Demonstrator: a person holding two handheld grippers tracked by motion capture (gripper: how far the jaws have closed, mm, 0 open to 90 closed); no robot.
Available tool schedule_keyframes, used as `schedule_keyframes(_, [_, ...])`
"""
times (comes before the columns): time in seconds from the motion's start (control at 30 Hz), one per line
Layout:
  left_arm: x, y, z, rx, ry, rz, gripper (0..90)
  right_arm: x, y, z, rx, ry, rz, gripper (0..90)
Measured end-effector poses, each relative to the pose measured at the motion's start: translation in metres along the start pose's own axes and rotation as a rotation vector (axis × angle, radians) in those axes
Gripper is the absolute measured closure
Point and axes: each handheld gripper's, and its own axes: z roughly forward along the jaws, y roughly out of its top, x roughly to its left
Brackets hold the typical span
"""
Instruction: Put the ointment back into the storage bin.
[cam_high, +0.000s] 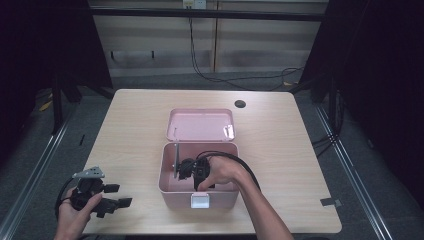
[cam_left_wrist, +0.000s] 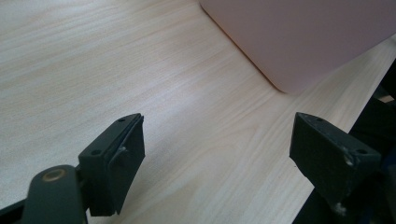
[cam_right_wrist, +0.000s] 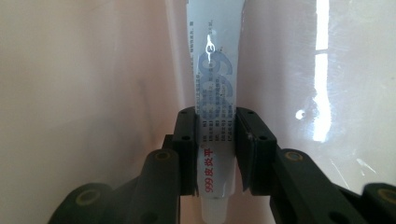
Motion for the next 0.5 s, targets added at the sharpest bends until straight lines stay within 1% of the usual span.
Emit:
schedule_keyframes(0.07, [-0.0003, -0.0001, 0.0000, -0.001, -0.001, -0.002, 18.0, 0.0000, 0.0000, -0.0006, 0.001, -0.001, 0.001, 70.2])
schedule_keyframes(0.13, [0.0001, 0.0000, 0.0000, 0.000, -0.002, 0.002, 18.0, 0.0005, -0.0003, -0.0022, -0.013, 0.001, 0.002, 69.7])
schedule_keyframes(0.17, [0.0002, 0.0001, 0.0000, 0.002, -0.001, 0.004, 18.0, 0.0008, 0.0000, -0.0041, -0.006, -0.004, 0.002, 69.4])
schedule_keyframes(0.23, [-0.0001, 0.0000, 0.0001, 0.002, -0.003, 0.003, 18.2, 0.0014, -0.0004, -0.0054, -0.019, -0.008, 0.004, 68.2])
schedule_keyframes(0.27, [-0.0003, 0.0000, 0.0003, 0.000, -0.002, 0.000, 18.5, 0.0014, -0.0003, -0.0067, -0.014, -0.016, 0.002, 67.9])
schedule_keyframes(0.33, [0.0000, 0.0001, 0.0000, 0.002, -0.005, 0.001, 18.5, 0.0015, -0.0009, -0.0073, -0.024, -0.013, 0.010, 66.5])
schedule_keyframes(0.43, [-0.0003, 0.0000, 0.0003, 0.000, -0.002, 0.000, 18.5, 0.0016, -0.0017, -0.0078, -0.027, -0.009, 0.010, 64.5])
schedule_keyframes(0.47, [-0.0001, 0.0002, 0.0002, 0.002, -0.003, 0.002, 18.5, 0.0017, -0.0021, -0.0096, -0.018, -0.011, 0.012, 63.7])
schedule_keyframes(0.5, [-0.0003, 0.0002, 0.0004, 0.003, -0.002, 0.003, 18.5, 0.0013, -0.0030, -0.0098, -0.029, -0.004, 0.006, 63.7])
